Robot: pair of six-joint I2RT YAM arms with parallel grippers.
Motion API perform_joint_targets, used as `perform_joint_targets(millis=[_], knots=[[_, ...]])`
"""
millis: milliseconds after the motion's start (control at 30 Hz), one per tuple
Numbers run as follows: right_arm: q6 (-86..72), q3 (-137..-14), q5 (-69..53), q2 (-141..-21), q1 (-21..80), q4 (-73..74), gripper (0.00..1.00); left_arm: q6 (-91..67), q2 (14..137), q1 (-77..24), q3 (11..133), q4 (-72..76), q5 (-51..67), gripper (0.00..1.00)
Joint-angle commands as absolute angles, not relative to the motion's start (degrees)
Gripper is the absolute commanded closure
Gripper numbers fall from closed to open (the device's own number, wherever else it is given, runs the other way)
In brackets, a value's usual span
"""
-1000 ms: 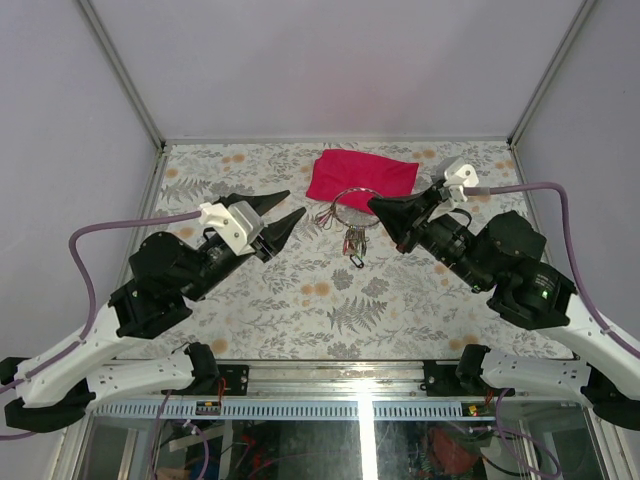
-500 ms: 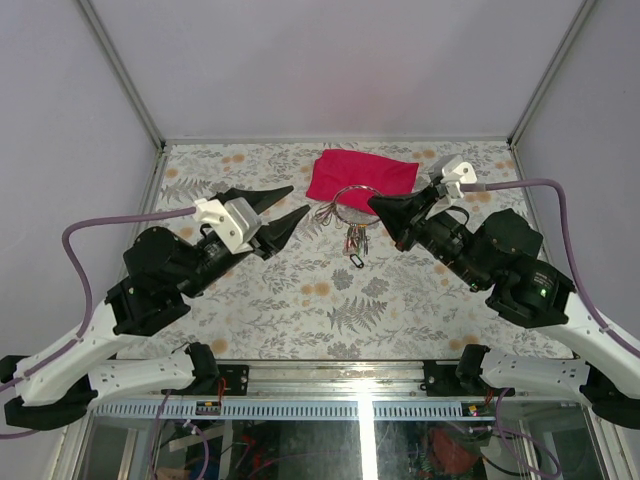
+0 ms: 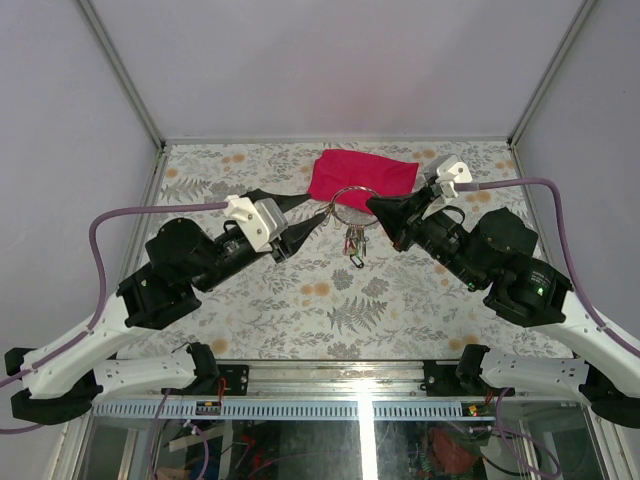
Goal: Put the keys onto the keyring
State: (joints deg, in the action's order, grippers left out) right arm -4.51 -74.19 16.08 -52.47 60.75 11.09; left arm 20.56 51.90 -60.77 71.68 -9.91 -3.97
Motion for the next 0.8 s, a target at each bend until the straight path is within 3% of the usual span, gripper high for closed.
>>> perform_joint_targets(millis=[0,500,767], knots=[[-4.0,-76.9,17.5,-51.9,60.8,7.1,1.0,20.1,51.8,-61.2,73.2,-9.5,-3.5,0.59],[-4.7,-76.7,16.6,-51.8,60.8,7.0,1.0,21.9,53.9,-61.4,74.7,-10.9,-8.1,0.63],[-4.7,-76.6,16.1,-51.8,60.8,7.0,1.0,23.4,54.3,-61.5,75.1,-10.9,-9.6,0.7]])
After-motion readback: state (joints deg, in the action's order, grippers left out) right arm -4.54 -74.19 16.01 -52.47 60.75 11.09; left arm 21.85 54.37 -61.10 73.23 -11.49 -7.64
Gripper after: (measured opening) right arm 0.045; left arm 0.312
